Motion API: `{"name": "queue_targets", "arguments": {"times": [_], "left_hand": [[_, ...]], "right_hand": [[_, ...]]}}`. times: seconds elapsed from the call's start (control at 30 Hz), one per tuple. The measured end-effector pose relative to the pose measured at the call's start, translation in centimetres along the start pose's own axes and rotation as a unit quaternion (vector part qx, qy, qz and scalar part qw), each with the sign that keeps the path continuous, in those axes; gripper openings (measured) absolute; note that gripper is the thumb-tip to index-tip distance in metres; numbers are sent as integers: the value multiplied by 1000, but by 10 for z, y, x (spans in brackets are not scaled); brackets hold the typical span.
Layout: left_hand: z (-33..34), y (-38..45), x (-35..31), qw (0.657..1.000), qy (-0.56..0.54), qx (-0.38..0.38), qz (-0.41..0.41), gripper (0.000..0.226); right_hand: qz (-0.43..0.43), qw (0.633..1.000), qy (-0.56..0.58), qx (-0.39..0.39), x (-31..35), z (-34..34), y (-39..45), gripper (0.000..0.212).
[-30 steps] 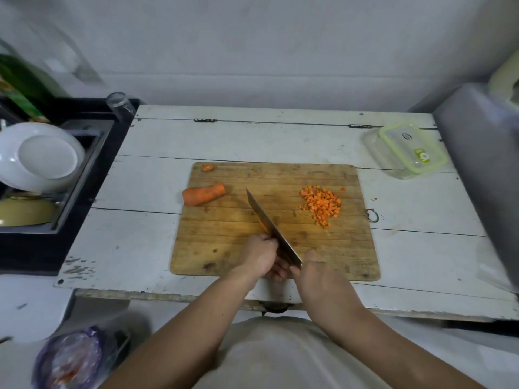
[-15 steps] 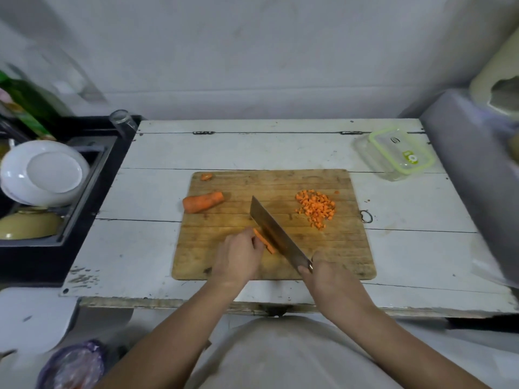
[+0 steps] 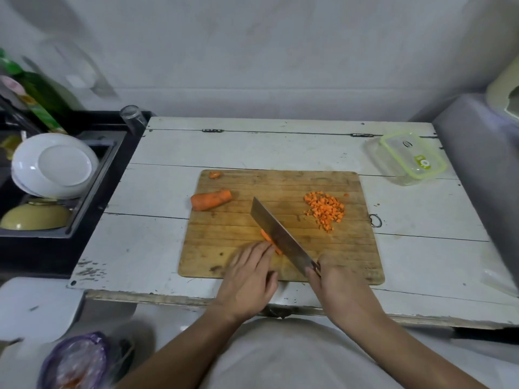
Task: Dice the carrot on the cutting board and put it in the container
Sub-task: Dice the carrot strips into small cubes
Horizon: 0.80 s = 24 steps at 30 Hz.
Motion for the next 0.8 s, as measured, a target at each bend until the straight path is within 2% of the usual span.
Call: {"name": "queue_targets", "arguments": {"times": [0.17,0.8], "left_hand": [[3,-1,3,1000,16,23,15,55],[4,3,0,998,39,40,10,51]], "right_hand": [[1,1000,-31,-2,8,1,0,28],[17,1000,-13,19,12,-1,-12,26]]}}
Point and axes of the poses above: each hand's wrist, its own y-axis towards the middle knuckle, its own z-axis out of the palm, x = y × z, the point moved 4 cm from there along y, towards the middle knuckle, and after that the axes turned 11 degrees about z, right-handed, at the moved point
